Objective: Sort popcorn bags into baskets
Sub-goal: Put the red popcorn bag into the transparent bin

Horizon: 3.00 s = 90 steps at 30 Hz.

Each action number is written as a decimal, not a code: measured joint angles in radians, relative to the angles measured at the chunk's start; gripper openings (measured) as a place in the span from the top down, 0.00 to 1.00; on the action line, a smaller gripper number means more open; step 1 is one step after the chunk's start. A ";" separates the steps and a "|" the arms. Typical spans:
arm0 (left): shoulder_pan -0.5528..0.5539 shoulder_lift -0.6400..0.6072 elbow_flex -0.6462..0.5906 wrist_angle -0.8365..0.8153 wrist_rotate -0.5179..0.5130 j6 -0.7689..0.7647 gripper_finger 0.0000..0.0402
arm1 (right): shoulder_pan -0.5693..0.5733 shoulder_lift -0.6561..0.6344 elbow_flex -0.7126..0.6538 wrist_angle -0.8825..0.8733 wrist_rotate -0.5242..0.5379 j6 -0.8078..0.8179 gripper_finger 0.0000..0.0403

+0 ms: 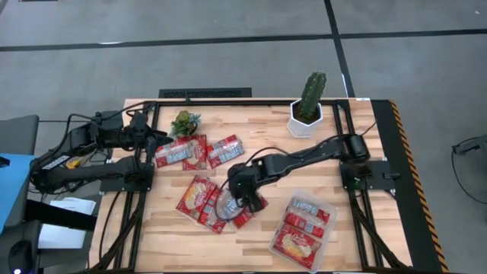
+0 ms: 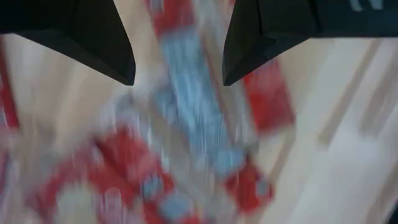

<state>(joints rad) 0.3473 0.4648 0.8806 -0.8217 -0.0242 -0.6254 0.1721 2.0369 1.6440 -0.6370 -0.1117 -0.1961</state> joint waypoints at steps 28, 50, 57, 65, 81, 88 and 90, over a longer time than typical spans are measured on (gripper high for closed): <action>0.000 0.000 0.000 -0.031 -0.018 0.020 0.37 | 0.009 0.185 0.045 -0.146 0.004 0.047 0.91; 0.000 0.000 0.000 -0.030 -0.028 0.019 0.37 | -0.075 0.058 0.335 -0.447 0.004 0.201 0.99; 0.000 0.000 0.000 -0.030 -0.036 0.033 0.37 | -0.059 -0.141 0.274 -0.539 0.099 0.415 0.99; 0.000 0.000 0.000 -0.029 -0.042 0.035 0.37 | 0.125 -0.361 0.055 -0.587 0.195 0.963 0.98; 0.000 0.000 0.000 -0.024 -0.078 0.035 0.37 | 0.552 -0.331 -0.103 -0.607 0.248 1.847 0.95; 0.000 0.000 0.000 -0.025 -0.082 0.035 0.37 | 0.613 -0.245 -0.114 -0.559 0.232 1.982 0.97; 0.000 0.000 0.000 -0.025 -0.082 0.035 0.37 | 0.623 -0.228 -0.114 -0.544 0.224 1.984 0.97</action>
<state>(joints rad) 0.3477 0.4648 0.8806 -0.8467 -0.1062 -0.5900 0.7946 1.8087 1.5303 -1.1809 0.1124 1.7884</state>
